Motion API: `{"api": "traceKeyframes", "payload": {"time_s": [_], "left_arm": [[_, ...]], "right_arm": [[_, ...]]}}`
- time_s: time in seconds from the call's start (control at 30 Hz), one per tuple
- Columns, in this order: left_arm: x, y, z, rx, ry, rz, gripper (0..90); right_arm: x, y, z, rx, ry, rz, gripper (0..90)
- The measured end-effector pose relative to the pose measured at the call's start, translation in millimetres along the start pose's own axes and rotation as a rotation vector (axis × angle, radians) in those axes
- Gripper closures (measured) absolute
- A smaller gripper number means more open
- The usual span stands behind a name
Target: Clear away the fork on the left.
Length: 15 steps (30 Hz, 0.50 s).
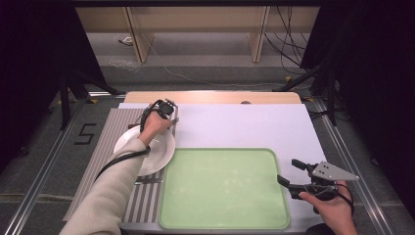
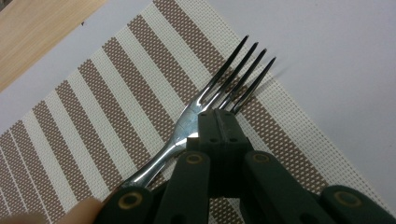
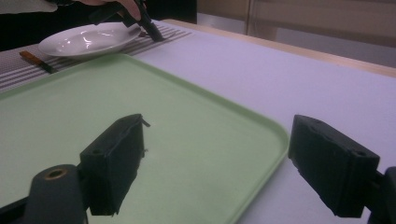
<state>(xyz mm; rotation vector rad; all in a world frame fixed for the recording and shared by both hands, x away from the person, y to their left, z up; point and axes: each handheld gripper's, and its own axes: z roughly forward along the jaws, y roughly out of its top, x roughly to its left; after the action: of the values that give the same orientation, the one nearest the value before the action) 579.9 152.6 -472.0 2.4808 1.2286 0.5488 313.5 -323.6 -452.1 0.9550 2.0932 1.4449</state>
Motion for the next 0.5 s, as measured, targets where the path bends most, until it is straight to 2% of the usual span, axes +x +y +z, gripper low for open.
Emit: {"api": "traceKeyframes", "payload": {"time_s": [0.27,0.5], "left_arm": [[2.0,2.4,2.1,-0.001,0.009,0.020,89.5],[5.3,3.1,3.7,-0.011,0.006,0.014,89.5]], "right_arm": [[-0.1,0.0,0.0,0.000,0.000,0.000,19.4],[0.2,0.0,-0.3,-0.002,0.002,0.000,19.4]]}}
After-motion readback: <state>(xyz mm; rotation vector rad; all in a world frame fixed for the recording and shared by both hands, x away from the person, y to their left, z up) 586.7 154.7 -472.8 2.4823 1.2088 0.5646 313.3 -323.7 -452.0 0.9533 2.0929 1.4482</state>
